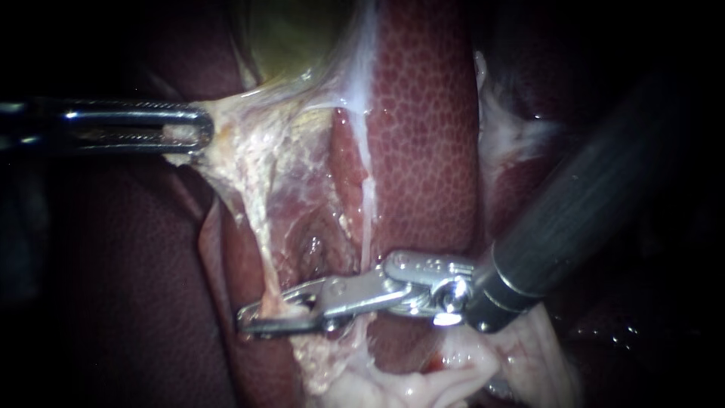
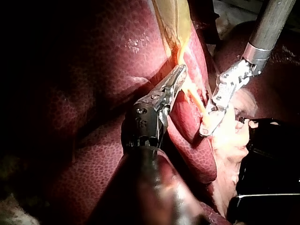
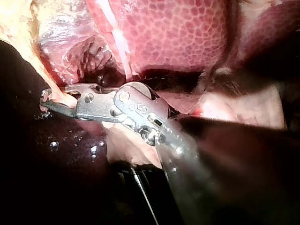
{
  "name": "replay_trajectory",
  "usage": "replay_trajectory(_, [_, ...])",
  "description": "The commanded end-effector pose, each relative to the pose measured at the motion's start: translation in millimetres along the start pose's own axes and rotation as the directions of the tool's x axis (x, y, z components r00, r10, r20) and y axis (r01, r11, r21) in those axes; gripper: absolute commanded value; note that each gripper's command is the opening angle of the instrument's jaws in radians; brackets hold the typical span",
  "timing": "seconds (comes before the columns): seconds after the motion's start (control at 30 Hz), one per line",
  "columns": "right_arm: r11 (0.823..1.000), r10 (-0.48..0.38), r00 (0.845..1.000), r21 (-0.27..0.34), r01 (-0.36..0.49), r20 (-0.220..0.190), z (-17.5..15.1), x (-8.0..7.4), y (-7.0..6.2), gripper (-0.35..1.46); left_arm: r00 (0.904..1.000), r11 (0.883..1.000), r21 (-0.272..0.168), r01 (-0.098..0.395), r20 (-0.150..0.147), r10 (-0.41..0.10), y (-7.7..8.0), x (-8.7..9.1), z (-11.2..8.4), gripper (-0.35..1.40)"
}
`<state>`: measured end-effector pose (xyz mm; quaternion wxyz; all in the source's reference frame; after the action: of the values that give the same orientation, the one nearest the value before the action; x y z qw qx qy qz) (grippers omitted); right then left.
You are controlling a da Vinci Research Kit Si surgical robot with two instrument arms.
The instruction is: Going back first clip left tube
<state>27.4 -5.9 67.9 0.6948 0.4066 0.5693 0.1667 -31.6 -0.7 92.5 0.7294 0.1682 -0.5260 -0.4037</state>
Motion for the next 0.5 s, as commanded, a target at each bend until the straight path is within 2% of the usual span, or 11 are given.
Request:
replay_trajectory(0.03, [1.000,0.001,1.000,-0.004,-0.001,-0.001,0.1,0.0,0.0,-0.35,1.0000,1.000,0.001,0.000,0.000,0.000,0.0,0.0,-0.1,-0.35])
replay_trajectory(0.3, [1.000,0.002,1.000,-0.002,-0.002,0.008,0.4,0.2,0.1,-0.32,1.0000,1.000,0.001,0.000,0.000,0.000,0.0,0.0,-0.1,-0.35])
replay_trajectory(0.33, [1.000,0.008,1.000,-0.002,-0.008,0.004,0.5,0.3,0.1,-0.05,1.0000,1.000,0.001,0.000,0.000,0.000,0.0,0.0,-0.1,-0.35])
replay_trajectory(0.37, [0.999,-0.052,0.999,0.002,0.052,-0.010,0.7,0.4,0.3,0.10,1.0000,1.000,0.001,0.000,0.000,0.000,0.0,0.0,-0.1,-0.35])
replay_trajectory(0.43, [0.996,-0.084,0.995,0.007,0.085,-0.047,1.1,0.5,0.6,0.39,1.0000,1.000,0.000,0.000,0.000,0.000,0.0,0.0,0.0,-0.35])
replay_trajectory(0.5, [0.994,-0.109,0.992,0.000,0.109,-0.065,1.5,0.7,1.0,0.52,1.0000,1.000,0.000,0.000,0.000,0.000,0.0,0.0,-0.1,-0.35])
